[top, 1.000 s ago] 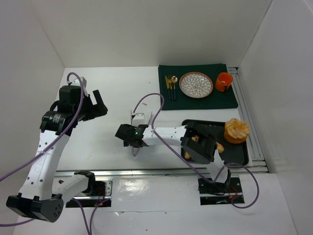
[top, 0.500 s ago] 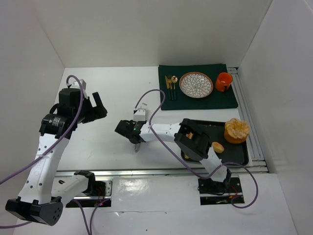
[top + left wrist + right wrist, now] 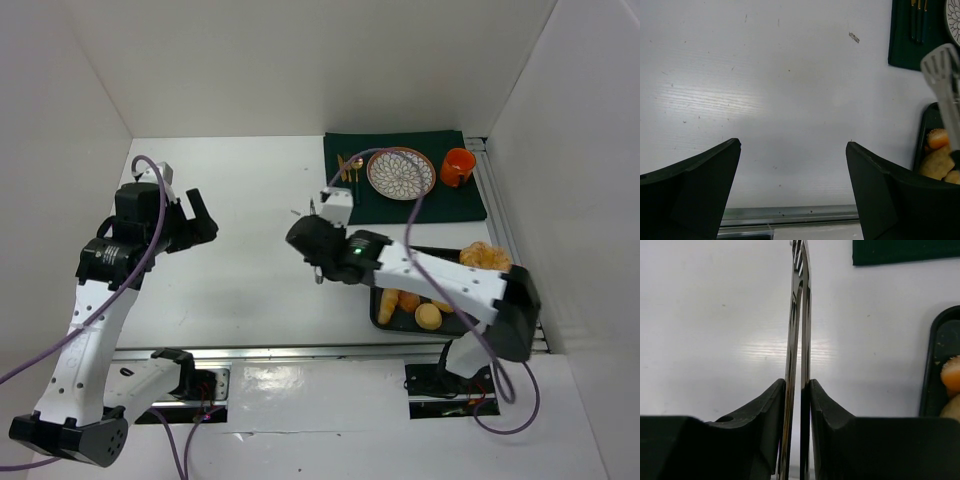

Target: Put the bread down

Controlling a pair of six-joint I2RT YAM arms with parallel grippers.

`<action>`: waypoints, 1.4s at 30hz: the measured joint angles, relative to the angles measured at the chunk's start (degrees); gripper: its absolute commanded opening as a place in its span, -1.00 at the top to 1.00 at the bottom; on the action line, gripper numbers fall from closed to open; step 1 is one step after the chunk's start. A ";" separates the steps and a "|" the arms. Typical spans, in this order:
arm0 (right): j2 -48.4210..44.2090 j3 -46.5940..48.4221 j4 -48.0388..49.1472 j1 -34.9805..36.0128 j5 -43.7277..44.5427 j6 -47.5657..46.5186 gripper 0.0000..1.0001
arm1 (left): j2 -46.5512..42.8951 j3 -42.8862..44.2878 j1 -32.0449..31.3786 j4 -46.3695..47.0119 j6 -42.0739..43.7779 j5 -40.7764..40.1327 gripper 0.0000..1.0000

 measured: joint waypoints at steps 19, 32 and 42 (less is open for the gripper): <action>-31.76 -5.77 -33.92 -5.92 -7.21 13.70 0.26 | 0.28 0.00 0.00 0.00 0.00 2.45 -1.00; -33.18 -12.52 -35.95 -13.07 -13.33 12.35 0.03 | 0.28 -0.20 0.00 0.00 0.00 2.45 -1.00; -36.00 -14.73 -36.15 -15.69 -18.05 8.13 -0.04 | 0.28 -1.16 0.00 0.22 -0.13 2.89 -0.97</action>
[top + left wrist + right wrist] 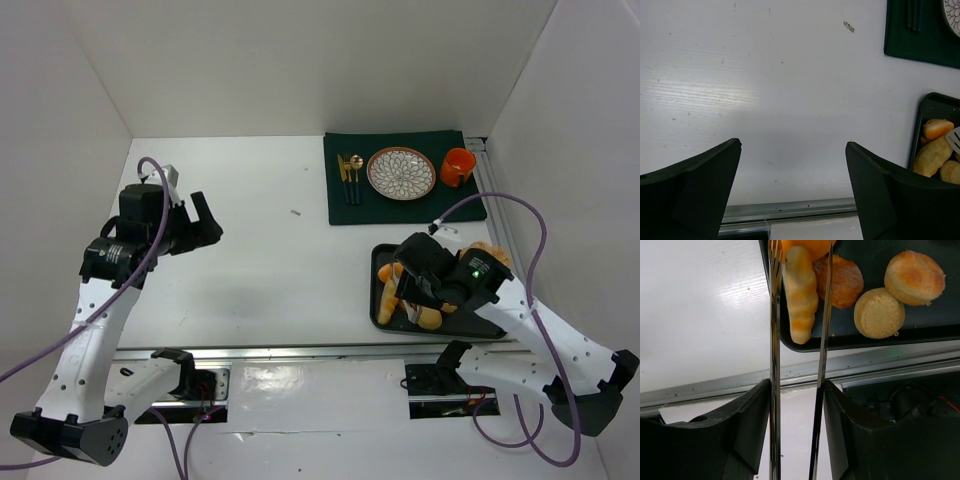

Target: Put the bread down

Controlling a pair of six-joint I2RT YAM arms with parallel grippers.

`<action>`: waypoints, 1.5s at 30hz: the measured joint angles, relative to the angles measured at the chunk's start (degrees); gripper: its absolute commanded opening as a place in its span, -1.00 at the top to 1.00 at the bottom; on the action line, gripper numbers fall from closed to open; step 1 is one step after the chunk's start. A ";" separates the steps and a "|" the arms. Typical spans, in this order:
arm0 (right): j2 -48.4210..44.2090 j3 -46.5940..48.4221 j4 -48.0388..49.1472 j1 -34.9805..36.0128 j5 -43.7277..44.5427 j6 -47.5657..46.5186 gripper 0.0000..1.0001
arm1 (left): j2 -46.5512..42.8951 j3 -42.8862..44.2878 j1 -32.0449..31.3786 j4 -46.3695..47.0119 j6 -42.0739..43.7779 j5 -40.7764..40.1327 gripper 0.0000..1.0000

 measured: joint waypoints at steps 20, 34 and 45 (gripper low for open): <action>0.72 4.57 -0.20 0.00 -1.99 -2.08 0.68 | 1.07 -1.66 0.00 1.05 -1.33 1.09 -0.97; 27.19 24.24 21.64 -13.55 12.66 -24.28 0.68 | 3.04 -1.66 0.00 2.32 -0.66 4.09 -0.97; 51.84 37.16 35.85 -31.69 4.33 -37.77 0.68 | 5.22 -0.50 -0.02 4.07 1.64 4.22 -1.00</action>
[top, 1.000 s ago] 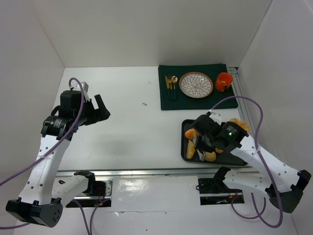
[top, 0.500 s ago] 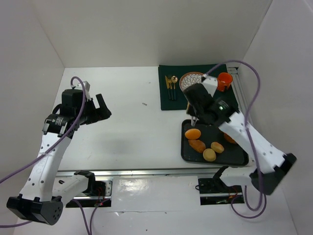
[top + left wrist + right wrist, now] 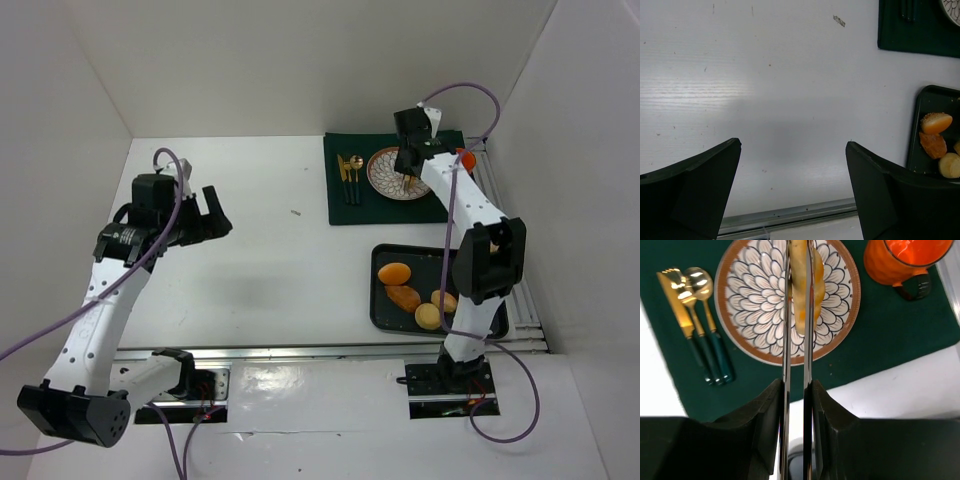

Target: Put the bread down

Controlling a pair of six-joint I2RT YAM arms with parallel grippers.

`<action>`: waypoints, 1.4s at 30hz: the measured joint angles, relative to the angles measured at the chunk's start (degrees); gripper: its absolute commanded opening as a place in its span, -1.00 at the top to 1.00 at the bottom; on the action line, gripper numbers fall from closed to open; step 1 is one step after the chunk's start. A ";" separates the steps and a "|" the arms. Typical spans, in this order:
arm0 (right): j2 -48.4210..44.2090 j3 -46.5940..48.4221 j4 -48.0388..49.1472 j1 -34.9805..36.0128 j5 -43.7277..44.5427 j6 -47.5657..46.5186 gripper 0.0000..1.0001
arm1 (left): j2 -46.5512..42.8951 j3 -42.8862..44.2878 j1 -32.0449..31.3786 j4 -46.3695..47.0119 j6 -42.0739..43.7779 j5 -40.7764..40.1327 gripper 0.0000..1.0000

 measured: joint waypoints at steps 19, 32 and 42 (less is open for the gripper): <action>1.31 2.08 1.46 -4.15 -5.90 -1.38 -0.11 | 6.29 0.28 0.00 0.42 0.33 -1.57 -1.00; -36.87 -12.90 -16.37 -4.44 3.15 5.40 -0.06 | 7.23 0.94 -1.11 0.90 0.37 -1.92 -1.00; -42.25 -29.33 -27.93 -4.66 2.78 15.19 -0.06 | 7.26 1.55 -4.13 1.03 0.48 -3.89 -1.00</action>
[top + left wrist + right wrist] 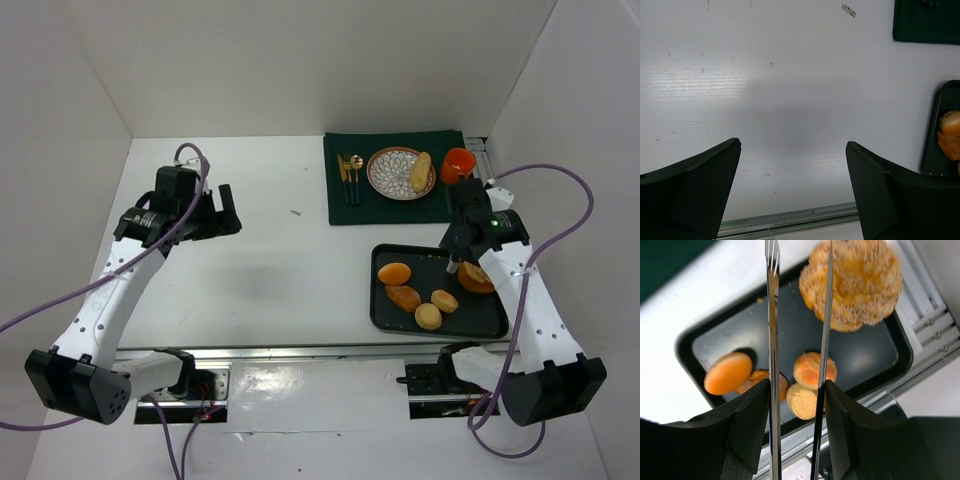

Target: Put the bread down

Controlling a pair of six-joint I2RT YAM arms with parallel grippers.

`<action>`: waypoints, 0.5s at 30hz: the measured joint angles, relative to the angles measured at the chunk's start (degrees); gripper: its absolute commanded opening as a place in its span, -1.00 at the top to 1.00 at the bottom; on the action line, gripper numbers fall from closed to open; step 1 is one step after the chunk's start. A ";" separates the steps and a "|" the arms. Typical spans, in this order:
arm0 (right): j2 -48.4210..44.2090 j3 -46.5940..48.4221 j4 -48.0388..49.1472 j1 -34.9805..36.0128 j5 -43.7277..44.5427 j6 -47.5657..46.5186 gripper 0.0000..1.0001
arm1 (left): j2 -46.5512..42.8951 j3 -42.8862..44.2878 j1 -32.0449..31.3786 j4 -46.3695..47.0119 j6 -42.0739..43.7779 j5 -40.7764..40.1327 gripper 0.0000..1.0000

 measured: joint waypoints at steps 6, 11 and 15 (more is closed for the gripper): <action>0.04 -3.39 -0.50 -0.13 -0.94 1.51 -0.08 | 0.00 0.07 -0.74 0.00 0.02 -1.62 -1.00; 0.33 -5.51 -0.28 -0.37 -1.88 1.75 -0.08 | 0.33 0.07 -0.87 0.00 0.04 -2.19 -1.00; 0.87 -6.62 -0.15 -0.37 -2.64 1.70 -0.08 | 0.90 0.07 -0.90 0.00 0.02 -2.47 -1.00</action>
